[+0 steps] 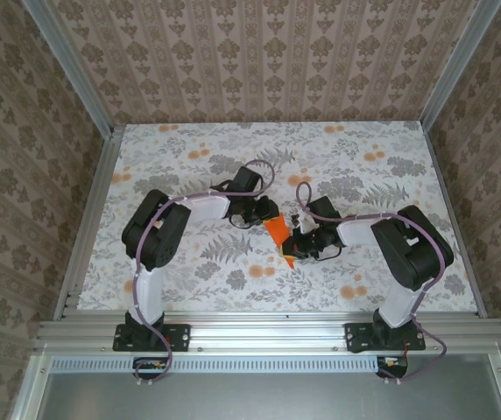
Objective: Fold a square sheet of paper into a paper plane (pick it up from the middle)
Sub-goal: Fold the wing for the fifth time at the center of the table.
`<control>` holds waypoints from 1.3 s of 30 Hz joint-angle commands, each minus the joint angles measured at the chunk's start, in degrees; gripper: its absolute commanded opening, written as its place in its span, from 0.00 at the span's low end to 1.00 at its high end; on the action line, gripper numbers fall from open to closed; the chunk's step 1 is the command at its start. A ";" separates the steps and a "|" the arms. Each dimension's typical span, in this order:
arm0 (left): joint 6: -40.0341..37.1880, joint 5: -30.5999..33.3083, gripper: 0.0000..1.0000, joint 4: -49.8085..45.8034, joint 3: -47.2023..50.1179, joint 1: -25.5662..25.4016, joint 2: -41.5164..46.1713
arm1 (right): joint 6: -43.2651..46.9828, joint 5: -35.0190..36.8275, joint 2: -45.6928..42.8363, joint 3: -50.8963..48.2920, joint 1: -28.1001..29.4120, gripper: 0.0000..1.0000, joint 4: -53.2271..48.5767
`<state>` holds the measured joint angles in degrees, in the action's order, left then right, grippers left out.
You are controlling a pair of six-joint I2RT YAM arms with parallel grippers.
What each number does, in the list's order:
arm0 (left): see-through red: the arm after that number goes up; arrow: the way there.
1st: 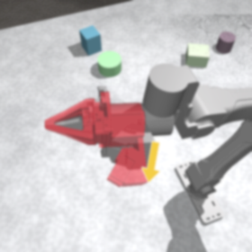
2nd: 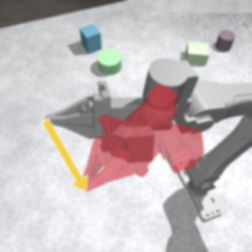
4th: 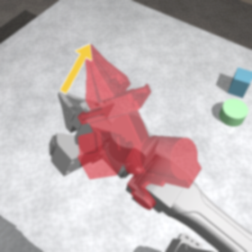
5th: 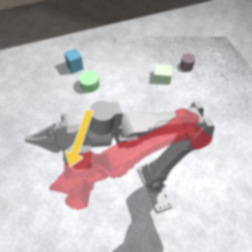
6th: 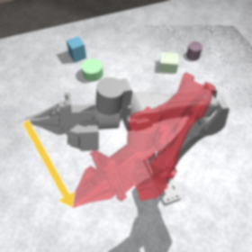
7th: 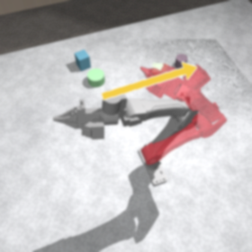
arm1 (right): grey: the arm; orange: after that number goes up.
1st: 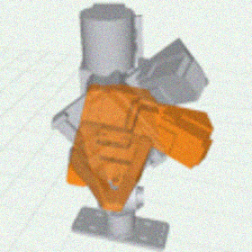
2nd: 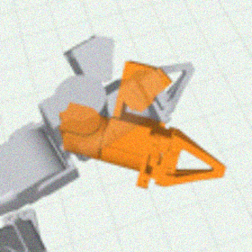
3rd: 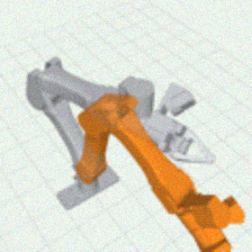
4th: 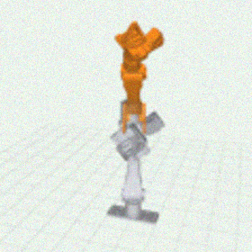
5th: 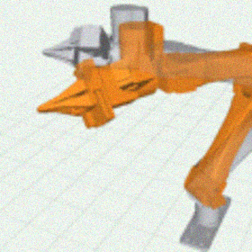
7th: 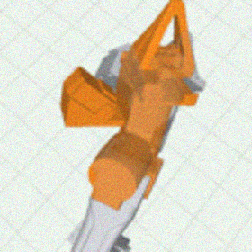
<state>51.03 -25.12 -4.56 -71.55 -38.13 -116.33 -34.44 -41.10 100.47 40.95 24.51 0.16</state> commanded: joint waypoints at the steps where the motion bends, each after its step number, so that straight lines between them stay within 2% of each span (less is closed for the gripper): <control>1: -3.56 -1.56 0.26 2.37 0.27 1.83 -2.32 | 0.74 4.16 2.95 -3.42 0.80 0.02 -6.84; 8: -4.61 -3.48 0.26 3.87 0.58 5.40 -4.25 | 0.86 3.97 2.39 -3.29 0.74 0.02 -7.37; 20: -8.17 -5.54 0.28 0.30 -3.53 7.63 -3.95 | 0.20 3.40 2.67 -3.67 0.63 0.02 -5.97; 24: -8.73 -5.72 0.29 -2.10 -5.08 7.72 -1.25 | -0.10 3.16 2.72 -3.34 0.62 0.02 -5.48; 28: -7.81 -3.14 0.30 -3.79 -3.13 7.63 4.50 | -0.54 2.87 3.00 -2.59 0.55 0.02 -5.07; 34: -5.53 -1.94 0.30 -1.69 2.25 4.82 12.26 | -0.81 2.96 2.98 -1.77 0.54 0.02 -5.11; 39: -5.73 -2.26 0.26 -1.64 1.57 -1.00 11.47 | -0.97 2.87 2.92 -1.57 0.54 0.02 -4.80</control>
<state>45.10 -27.75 -5.56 -70.48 -36.38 -104.16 -34.70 -41.43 100.36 40.73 24.51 1.21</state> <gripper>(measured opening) 0.266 0.048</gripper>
